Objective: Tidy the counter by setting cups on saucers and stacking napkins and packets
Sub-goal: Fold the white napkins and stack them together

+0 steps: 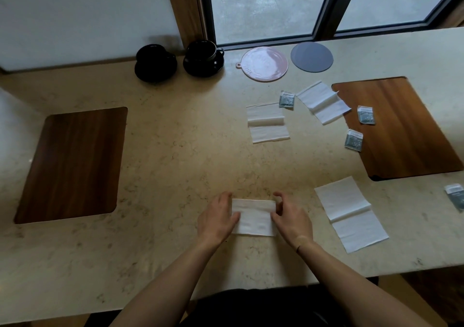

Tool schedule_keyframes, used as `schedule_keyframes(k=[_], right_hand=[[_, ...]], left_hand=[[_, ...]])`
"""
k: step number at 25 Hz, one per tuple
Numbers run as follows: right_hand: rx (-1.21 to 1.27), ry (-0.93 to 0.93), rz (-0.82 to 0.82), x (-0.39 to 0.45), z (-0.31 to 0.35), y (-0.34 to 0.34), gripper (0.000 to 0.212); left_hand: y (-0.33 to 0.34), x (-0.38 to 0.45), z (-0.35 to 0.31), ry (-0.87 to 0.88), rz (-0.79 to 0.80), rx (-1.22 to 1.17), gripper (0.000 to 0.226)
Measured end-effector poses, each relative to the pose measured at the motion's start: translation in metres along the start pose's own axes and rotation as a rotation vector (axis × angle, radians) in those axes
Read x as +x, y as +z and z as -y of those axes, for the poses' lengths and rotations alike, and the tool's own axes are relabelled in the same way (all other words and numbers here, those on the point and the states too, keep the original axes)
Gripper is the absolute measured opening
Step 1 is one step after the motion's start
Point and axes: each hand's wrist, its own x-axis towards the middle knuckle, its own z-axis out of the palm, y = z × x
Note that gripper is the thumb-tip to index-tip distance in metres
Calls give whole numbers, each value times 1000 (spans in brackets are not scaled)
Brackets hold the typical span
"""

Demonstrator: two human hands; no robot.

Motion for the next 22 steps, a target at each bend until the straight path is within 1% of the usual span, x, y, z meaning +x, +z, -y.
schedule_keyframes(k=[4, 9, 12, 14, 16, 19, 22], right_hand=[[-15, -23, -40, -4, 1, 3, 49], [24, -32, -98, -8, -4, -1, 44], [2, -65, -112, -6, -12, -8, 38], [-33, -103, -118, -4, -19, -16, 33], [-80, -159, -137, -3, -30, -25, 30], [-138, -212, -152, 0, -61, -47, 27], [-173, -222, -166, 3, -101, -75, 24]], left_hand=[[0, 0, 2, 29, 9, 20, 51], [-3, -1, 5, 55, -30, -30, 48], [0, -5, 3, 105, -66, -61, 37], [6, -9, -8, 183, -85, -51, 31], [17, -11, -23, 248, -110, -44, 29], [34, -14, -56, 289, -124, -52, 27], [53, -12, -93, 321, -126, -54, 27]])
